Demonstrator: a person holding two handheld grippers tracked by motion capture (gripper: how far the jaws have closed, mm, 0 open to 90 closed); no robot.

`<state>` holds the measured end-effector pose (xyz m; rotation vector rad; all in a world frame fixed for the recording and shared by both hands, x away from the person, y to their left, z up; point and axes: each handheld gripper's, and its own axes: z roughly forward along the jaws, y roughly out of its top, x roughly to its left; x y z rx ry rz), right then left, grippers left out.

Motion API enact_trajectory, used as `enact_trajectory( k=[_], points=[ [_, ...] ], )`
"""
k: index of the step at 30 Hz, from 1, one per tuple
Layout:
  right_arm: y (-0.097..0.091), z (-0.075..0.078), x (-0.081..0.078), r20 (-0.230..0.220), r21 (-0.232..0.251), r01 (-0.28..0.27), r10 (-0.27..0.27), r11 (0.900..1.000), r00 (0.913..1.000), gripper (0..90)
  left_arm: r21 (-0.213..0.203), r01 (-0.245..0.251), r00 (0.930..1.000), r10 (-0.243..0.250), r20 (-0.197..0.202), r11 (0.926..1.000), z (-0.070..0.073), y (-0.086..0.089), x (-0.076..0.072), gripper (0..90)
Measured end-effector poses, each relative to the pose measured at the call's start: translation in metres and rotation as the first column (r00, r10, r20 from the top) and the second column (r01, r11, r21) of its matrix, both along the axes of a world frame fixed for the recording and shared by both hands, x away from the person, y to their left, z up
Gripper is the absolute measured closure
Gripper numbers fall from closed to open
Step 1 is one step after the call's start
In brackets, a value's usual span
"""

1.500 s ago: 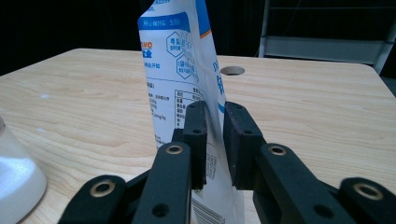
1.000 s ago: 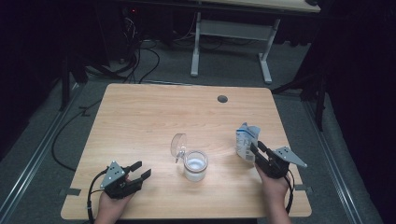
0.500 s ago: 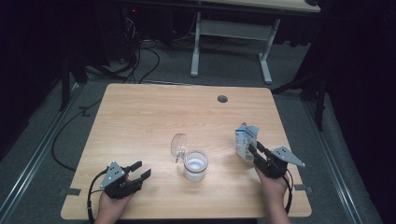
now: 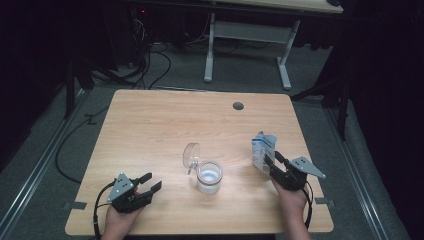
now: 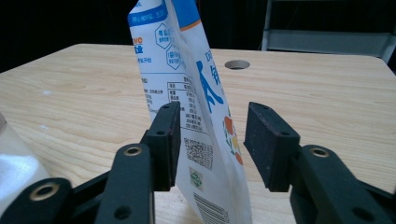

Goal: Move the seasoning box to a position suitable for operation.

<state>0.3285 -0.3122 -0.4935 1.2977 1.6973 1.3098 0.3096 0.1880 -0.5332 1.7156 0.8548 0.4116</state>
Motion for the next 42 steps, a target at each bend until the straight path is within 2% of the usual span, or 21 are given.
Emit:
enact_trajectory(
  k=[3, 16, 32, 35, 42],
  points=[
    [-0.002, 0.001, -0.002, -0.002, 0.002, 0.010, -0.010, 1.0000, 1.0000, 51.6, -0.001, -0.002, 1.0000, 0.002, 0.001, 1.0000, 0.000, 0.000, 0.000, 47.0],
    [-0.006, 0.000, -0.012, -0.017, -0.006, 0.030, -0.030, 0.9995, 0.9994, 51.1, 0.001, 0.004, 1.0000, -0.004, -0.002, 1.0000, 0.000, -0.001, 0.000, 47.0],
    [-0.004, -0.007, -0.028, -0.044, -0.061, 0.040, -0.042, 0.9974, 0.9981, 51.5, 0.013, 0.013, 0.9999, -0.013, 0.001, 0.9998, 0.000, -0.002, 0.000, 47.1],
    [-0.002, -0.008, -0.036, -0.049, -0.084, 0.040, -0.045, 0.9956, 0.9978, 51.5, 0.021, 0.016, 0.9998, -0.016, 0.006, 0.9997, 0.000, -0.003, -0.001, 47.1],
    [0.002, -0.008, -0.052, -0.045, -0.095, 0.038, -0.042, 0.9948, 0.9981, 52.2, 0.026, 0.022, 0.9997, -0.022, 0.011, 0.9994, 0.000, -0.003, -0.001, 47.1]
  ],
)
